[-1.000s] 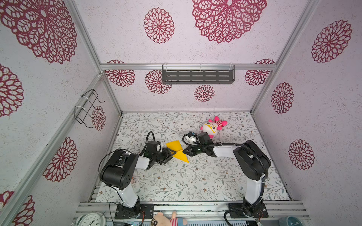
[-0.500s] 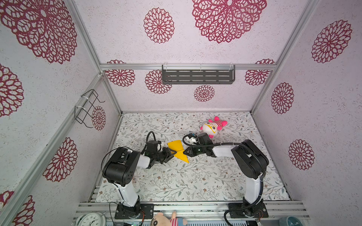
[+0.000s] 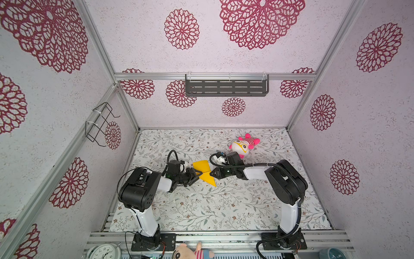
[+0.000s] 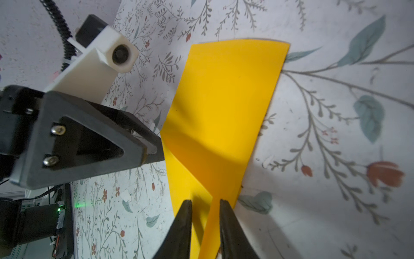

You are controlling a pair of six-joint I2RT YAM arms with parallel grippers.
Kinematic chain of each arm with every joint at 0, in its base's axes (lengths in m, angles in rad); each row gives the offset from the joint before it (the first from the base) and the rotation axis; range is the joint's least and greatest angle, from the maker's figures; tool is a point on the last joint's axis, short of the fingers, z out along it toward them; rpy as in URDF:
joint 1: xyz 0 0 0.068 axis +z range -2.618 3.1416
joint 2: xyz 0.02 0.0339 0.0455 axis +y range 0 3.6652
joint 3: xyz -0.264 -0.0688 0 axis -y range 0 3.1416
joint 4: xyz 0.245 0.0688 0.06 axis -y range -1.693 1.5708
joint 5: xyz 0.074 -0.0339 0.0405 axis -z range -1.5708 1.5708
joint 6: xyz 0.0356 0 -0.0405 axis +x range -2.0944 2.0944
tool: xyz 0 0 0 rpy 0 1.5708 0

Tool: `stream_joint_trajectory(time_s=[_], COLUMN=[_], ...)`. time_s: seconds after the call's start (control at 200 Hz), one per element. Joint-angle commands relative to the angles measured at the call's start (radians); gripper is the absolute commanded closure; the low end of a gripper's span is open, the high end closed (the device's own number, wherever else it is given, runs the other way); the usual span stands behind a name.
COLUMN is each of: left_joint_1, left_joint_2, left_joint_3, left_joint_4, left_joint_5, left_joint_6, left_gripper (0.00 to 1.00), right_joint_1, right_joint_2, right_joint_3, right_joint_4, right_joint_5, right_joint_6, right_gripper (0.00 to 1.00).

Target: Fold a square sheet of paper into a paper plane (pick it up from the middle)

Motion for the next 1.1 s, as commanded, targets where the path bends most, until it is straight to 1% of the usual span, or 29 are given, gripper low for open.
stream_joint_trajectory(time_s=[0.0, 0.115, 0.21, 0.275, 0.41, 0.62, 0.841, 1.096], left_joint_1=[0.013, 0.014, 0.015, 0.015, 0.015, 0.016, 0.002, -0.028], left_joint_2=[0.012, 0.038, 0.065, 0.071, 0.068, 0.069, 0.089, 0.091], left_joint_3=[-0.017, -0.007, 0.011, 0.018, 0.038, 0.054, 0.079, 0.108], left_joint_4=[0.061, 0.090, 0.108, 0.129, 0.115, 0.107, 0.099, -0.007], left_joint_5=[-0.004, 0.006, 0.023, 0.036, 0.048, 0.080, 0.102, 0.088], left_joint_6=[-0.049, -0.073, -0.077, -0.077, -0.040, 0.019, 0.050, 0.117], left_gripper=[0.50, 0.50, 0.53, 0.56, 0.62, 0.63, 0.67, 0.71], right_joint_1=[-0.010, -0.010, -0.010, -0.010, -0.011, -0.015, -0.016, -0.016], right_joint_2=[-0.011, -0.009, -0.010, -0.011, -0.013, -0.010, -0.001, 0.020], right_joint_3=[-0.006, -0.008, -0.010, -0.010, -0.015, -0.014, -0.007, 0.014], right_joint_4=[0.029, 0.034, 0.035, 0.034, 0.032, 0.030, 0.024, -0.016], right_joint_5=[0.000, -0.002, -0.001, -0.002, -0.001, 0.002, 0.015, 0.047], right_joint_6=[0.021, 0.023, 0.027, 0.026, 0.024, 0.022, 0.023, 0.024], right_gripper=[0.76, 0.76, 0.76, 0.76, 0.77, 0.77, 0.77, 0.79])
